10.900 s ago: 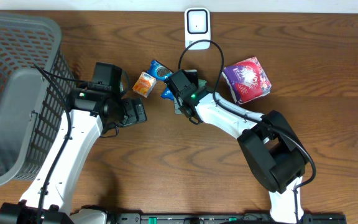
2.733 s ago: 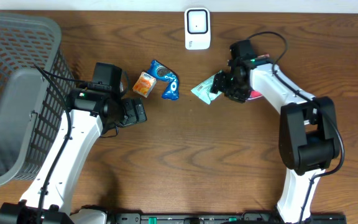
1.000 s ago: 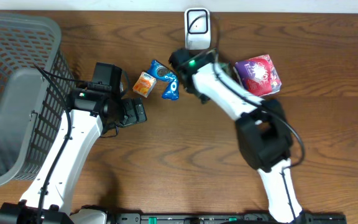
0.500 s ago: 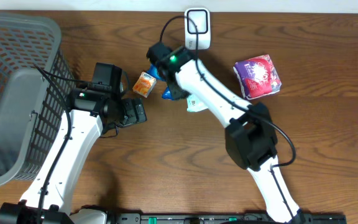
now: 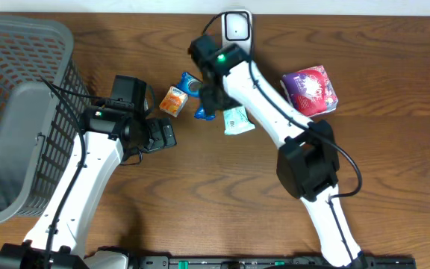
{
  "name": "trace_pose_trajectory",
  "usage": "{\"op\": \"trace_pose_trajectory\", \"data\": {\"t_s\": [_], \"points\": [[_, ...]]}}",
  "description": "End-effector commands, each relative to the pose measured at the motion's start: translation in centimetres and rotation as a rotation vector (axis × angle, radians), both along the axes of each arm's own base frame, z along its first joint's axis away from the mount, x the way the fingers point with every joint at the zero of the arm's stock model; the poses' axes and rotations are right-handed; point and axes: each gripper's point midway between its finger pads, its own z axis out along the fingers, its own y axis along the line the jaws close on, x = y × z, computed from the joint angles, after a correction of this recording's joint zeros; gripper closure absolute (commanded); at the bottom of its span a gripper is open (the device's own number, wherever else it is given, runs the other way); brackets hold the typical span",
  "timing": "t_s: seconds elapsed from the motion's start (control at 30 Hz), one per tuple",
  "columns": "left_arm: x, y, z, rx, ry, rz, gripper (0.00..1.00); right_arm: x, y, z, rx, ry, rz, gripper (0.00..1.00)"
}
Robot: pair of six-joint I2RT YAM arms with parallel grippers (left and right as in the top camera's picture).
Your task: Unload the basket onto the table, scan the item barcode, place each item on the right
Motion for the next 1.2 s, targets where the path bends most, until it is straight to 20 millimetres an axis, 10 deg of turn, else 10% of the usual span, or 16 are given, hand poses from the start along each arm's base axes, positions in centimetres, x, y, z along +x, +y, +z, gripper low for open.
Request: {"op": "trace_pose_trajectory", "data": {"t_s": [0.0, 0.5, 0.6, 0.63, 0.73, 1.17], "points": [[-0.2, 0.2, -0.3, 0.009, 0.011, -0.002, 0.02, -1.3, -0.2, -2.6, -0.04, 0.032, 0.012, 0.34], [-0.2, 0.2, -0.3, 0.009, 0.011, -0.002, 0.02, -1.5, -7.2, -9.2, -0.245, 0.018, -0.065, 0.29], [-0.2, 0.2, -0.3, 0.009, 0.011, -0.002, 0.02, -1.7, -7.6, -9.8, -0.247, 0.027, -0.06, 0.66], [-0.2, 0.2, -0.3, 0.009, 0.011, -0.002, 0.02, -1.9, -7.4, -9.8, -0.23, 0.038, -0.061, 0.96], [-0.2, 0.2, -0.3, 0.009, 0.011, -0.002, 0.02, -2.4, -5.7, -9.5, -0.136, 0.089, -0.06, 0.99], [-0.2, 0.2, -0.3, 0.009, 0.011, -0.002, 0.02, -0.2, 1.3, 4.4, 0.657, 0.312, 0.046, 0.99]]}}
